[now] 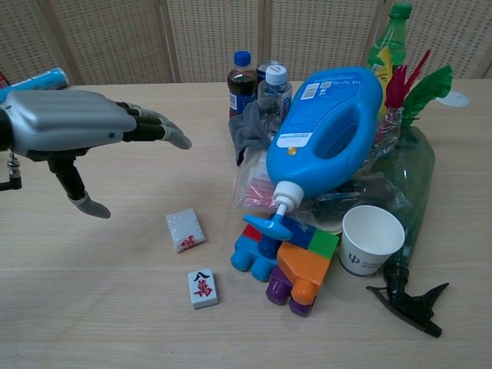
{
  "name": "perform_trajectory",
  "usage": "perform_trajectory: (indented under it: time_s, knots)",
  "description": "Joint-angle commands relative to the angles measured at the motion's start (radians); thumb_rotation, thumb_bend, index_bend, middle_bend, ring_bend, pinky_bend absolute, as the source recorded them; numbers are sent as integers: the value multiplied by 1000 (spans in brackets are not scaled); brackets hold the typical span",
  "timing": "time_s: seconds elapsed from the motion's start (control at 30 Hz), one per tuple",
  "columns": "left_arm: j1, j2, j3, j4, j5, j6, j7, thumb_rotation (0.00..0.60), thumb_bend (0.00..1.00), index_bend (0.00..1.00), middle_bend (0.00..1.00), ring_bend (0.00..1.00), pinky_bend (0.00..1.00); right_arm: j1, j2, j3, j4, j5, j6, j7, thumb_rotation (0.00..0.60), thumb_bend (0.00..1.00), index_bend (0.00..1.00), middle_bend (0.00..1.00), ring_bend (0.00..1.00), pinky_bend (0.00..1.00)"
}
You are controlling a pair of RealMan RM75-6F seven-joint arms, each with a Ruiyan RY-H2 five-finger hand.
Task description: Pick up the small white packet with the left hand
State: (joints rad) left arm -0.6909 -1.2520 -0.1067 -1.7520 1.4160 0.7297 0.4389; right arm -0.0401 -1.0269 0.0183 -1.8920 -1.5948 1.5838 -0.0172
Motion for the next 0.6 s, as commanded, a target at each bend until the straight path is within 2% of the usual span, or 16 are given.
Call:
perform_trajectory:
  time_s: [0.03,0.23,0.6]
  knots:
    - [-52,-57,-9,37,-98,-38,90,600,0,102,0,0,0,-1,4,1,0,-1,3,9,372,0,0,0,0,0]
    - [-92,-127,11,76,-224,-33,188,600,0,130,0,0,0,0,10,3,-2,2,3,25,372,0,0,0,0,0]
    - [-148,-275,58,181,-369,5,287,600,0,151,0,0,0,1,16,6,2,13,-1,44,374,0,0,0,0,0]
